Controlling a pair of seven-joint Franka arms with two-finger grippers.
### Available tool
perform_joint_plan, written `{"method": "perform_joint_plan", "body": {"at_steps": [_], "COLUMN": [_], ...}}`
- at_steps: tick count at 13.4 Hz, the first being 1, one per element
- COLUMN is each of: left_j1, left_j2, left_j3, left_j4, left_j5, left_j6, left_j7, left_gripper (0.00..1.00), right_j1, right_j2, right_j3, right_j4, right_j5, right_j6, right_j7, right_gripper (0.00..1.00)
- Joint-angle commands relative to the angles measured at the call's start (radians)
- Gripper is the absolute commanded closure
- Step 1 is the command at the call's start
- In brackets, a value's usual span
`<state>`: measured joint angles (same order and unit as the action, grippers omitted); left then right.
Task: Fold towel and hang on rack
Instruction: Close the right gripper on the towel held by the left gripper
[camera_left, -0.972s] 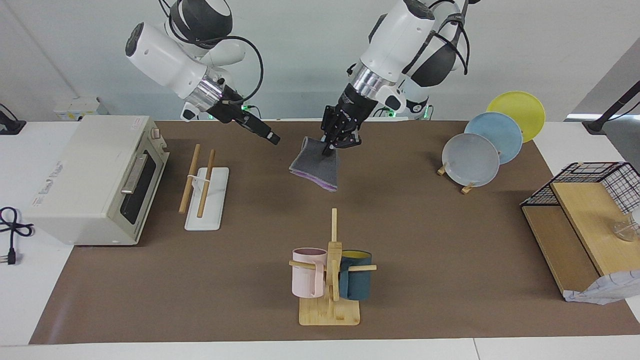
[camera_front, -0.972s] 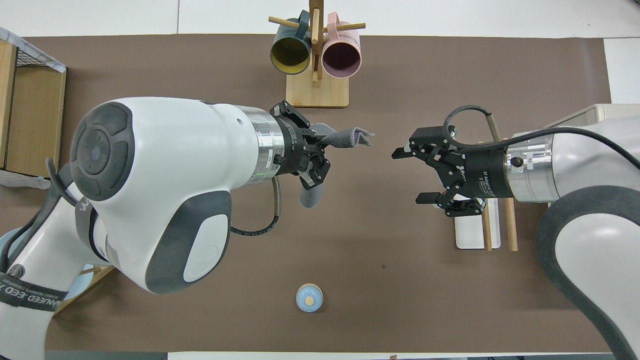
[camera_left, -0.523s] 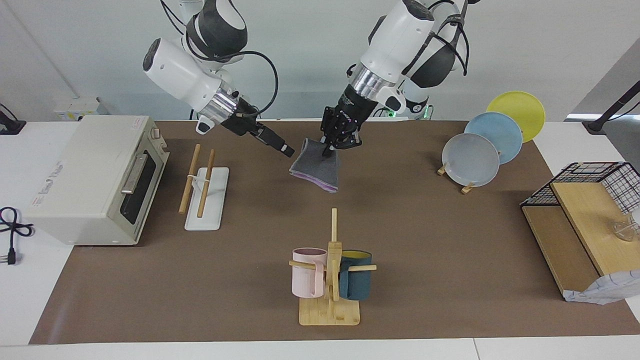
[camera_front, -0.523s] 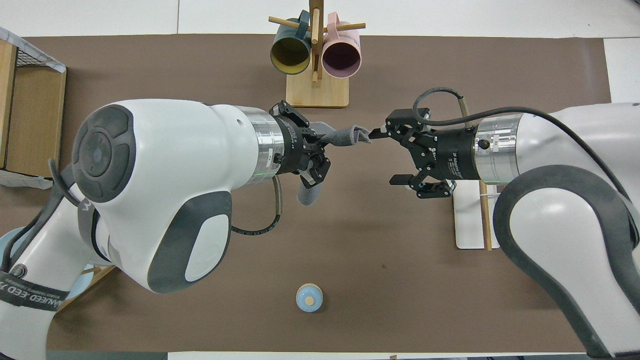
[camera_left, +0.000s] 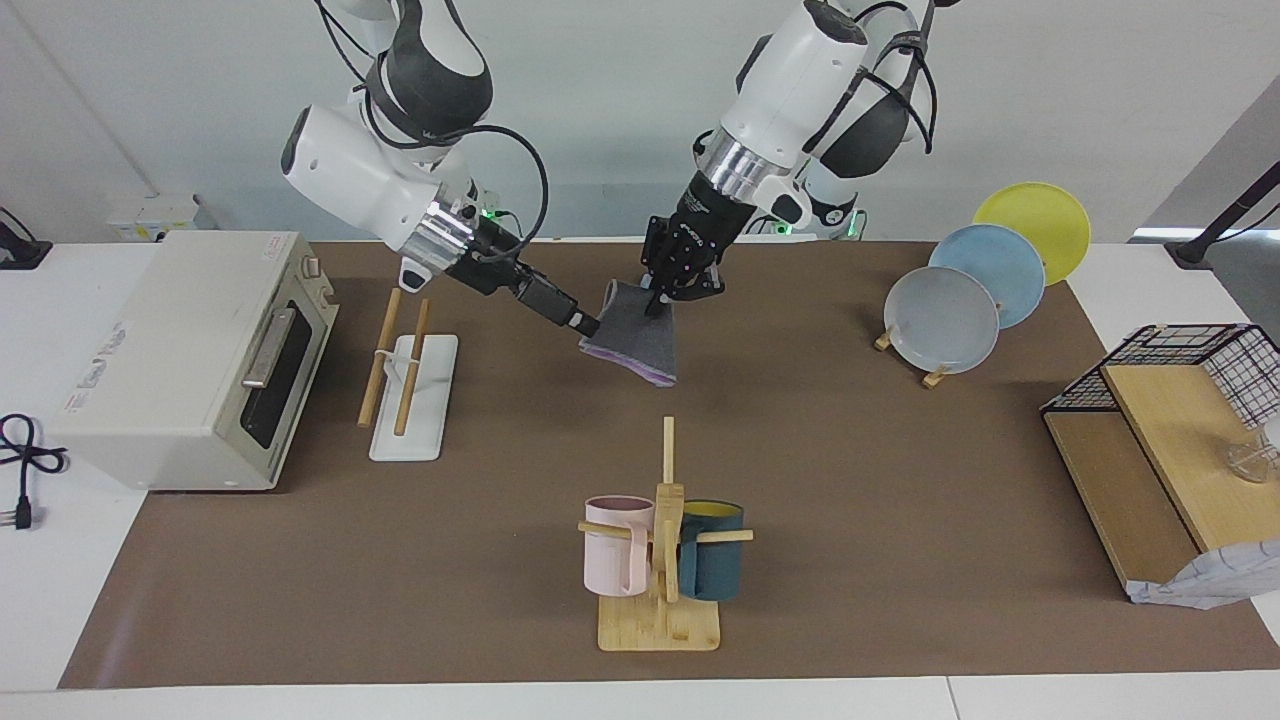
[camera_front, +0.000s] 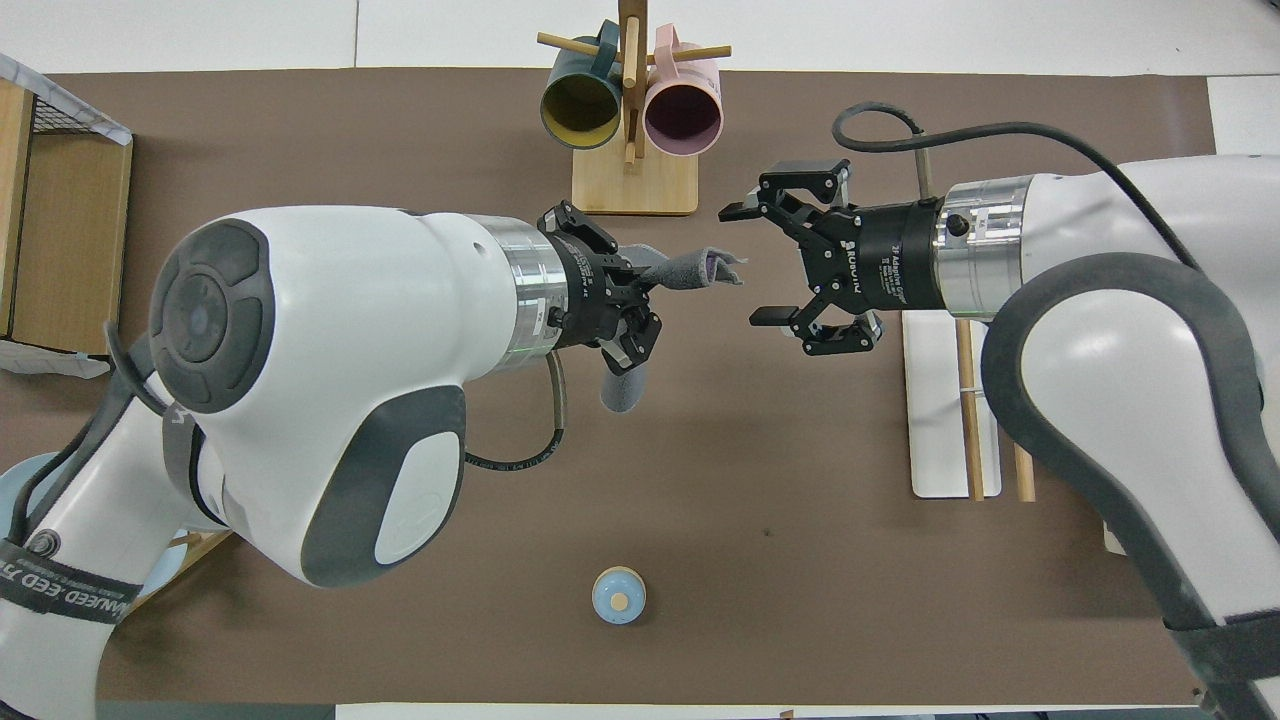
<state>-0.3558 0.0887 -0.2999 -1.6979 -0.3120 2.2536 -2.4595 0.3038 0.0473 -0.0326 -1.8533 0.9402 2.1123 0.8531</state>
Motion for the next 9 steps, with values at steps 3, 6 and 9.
{"method": "perform_joint_plan", "body": {"at_steps": [3,6,9], "left_j1": [-0.009,-0.009,-0.011], "left_j2": [-0.041,-0.041,-0.041], "left_j3": [0.01,0.01,0.01], "left_j4": [-0.052,-0.054,-0.055], "left_j5": [0.018,0.018,0.018], "left_j6": [0.032,0.034,0.034], "left_j7": [-0.029,-0.029,-0.029], "left_gripper": [1.0,1.0,1.0], "right_j1": [0.037,0.037,0.038], "right_j2": [0.005,0.014,0.017], "right_j3": [0.002,0.002,0.003], "right_j4": [-0.006,0.005,0.006], "right_j5": [0.02,0.02,0.022], "right_j6": [0.006,0.012,0.015], "right_j7": [0.035,0.032,-0.005], "right_gripper": [0.0,0.19,0.83]}}
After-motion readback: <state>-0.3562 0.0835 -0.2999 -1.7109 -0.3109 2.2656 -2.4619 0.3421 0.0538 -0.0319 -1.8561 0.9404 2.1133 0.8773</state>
